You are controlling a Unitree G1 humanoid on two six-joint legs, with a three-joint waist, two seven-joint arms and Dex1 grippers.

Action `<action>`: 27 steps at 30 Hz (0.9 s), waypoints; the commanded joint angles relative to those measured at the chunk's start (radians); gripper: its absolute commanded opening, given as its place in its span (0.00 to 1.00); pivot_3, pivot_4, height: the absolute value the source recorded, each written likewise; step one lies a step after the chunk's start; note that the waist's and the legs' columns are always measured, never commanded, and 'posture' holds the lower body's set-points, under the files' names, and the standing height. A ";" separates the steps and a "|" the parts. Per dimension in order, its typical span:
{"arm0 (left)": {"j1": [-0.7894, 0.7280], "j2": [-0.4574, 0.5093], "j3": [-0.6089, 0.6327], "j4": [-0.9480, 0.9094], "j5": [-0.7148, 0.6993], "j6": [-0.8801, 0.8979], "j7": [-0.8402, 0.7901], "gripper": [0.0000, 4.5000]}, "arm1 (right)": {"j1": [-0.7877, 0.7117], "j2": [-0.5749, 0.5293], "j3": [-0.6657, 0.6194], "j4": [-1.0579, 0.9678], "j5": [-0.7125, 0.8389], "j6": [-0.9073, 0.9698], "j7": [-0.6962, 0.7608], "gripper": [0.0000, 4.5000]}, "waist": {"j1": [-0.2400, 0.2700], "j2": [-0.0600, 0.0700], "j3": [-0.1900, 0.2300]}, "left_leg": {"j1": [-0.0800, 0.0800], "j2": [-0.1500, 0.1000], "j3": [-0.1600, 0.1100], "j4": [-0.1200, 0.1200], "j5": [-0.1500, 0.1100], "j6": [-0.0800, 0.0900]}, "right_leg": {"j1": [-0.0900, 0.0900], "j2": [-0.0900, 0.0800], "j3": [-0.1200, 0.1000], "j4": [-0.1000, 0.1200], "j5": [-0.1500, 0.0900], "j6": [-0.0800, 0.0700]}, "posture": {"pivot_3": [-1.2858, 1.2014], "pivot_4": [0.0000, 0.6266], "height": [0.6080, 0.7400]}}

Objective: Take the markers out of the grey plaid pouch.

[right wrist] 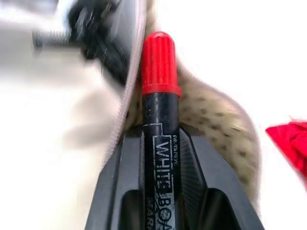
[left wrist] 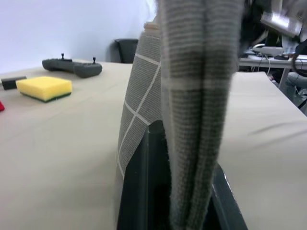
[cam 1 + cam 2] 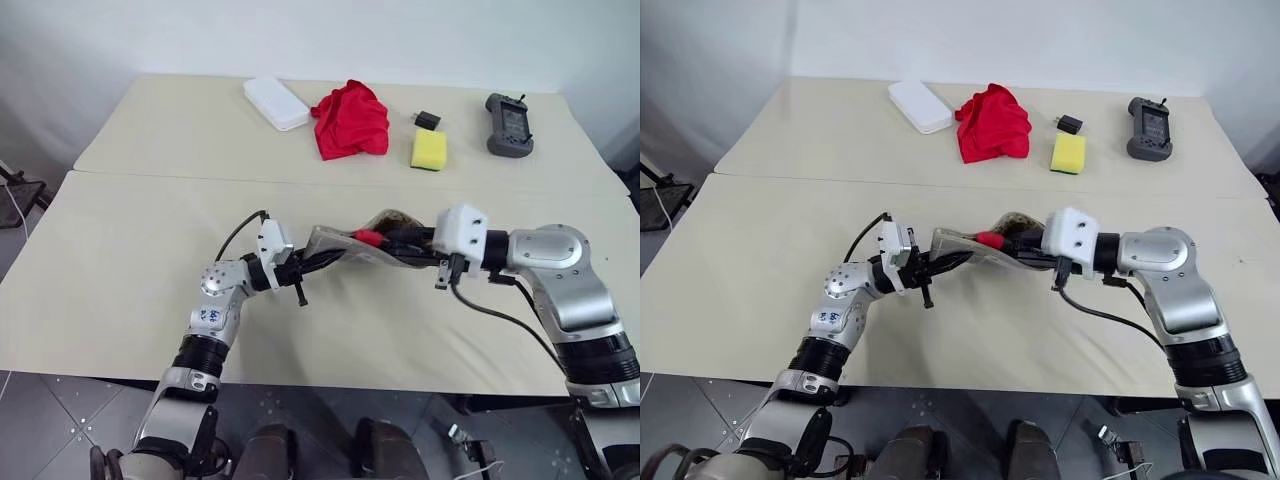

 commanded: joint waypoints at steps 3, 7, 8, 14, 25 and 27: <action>0.018 0.009 -0.004 -0.039 0.000 0.009 -0.007 0.00 | 0.047 -0.028 -0.155 -0.135 0.317 0.291 0.006 0.14 | 0.011 0.000 0.000 | 0.000 0.000 -0.003 0.000 0.000 0.000 | 0.000 0.000 0.000 0.000 0.000 0.000 | 0.52 0.24 1.00; 0.019 0.018 -0.020 -0.046 0.006 0.011 -0.033 0.00 | 0.075 -0.050 -0.256 -0.182 0.515 0.494 -0.053 0.14 | 0.015 0.000 0.000 | 0.000 -0.001 -0.007 0.001 0.000 0.000 | 0.000 0.000 0.000 0.000 0.000 0.000 | 0.52 0.24 1.00; 0.017 0.018 -0.019 -0.052 0.001 0.018 -0.038 0.00 | 0.082 -0.067 -0.298 -0.194 0.576 0.545 -0.070 0.14 | 0.015 0.000 0.000 | 0.000 -0.001 -0.007 0.001 0.000 0.000 | 0.000 0.000 0.000 0.000 0.000 0.000 | 0.52 0.24 1.00; 0.034 0.024 -0.041 -0.073 -0.003 0.027 -0.088 0.00 | 0.018 -0.113 -0.569 -0.072 0.979 0.774 -0.415 0.14 | 0.013 0.000 0.000 | 0.000 0.001 -0.007 0.000 0.000 0.000 | 0.000 -0.001 0.000 0.000 0.000 -0.001 | 0.52 0.24 1.00; 0.048 0.008 -0.043 -0.088 0.001 0.013 -0.059 0.00 | 0.345 -0.321 -0.496 0.117 0.470 0.661 -0.466 0.14 | 0.032 0.002 -0.001 | 0.000 -0.001 0.004 0.000 0.000 0.002 | 0.000 -0.001 0.001 -0.001 0.000 0.000 | 0.52 0.24 1.00; 0.049 0.007 -0.045 -0.087 0.002 0.011 -0.057 0.00 | 0.366 -0.328 -0.463 0.138 0.401 0.634 -0.457 0.14 | 0.027 0.002 -0.001 | 0.001 -0.001 0.005 0.000 0.000 0.002 | 0.000 -0.001 0.002 0.000 0.000 0.000 | 0.52 0.24 1.00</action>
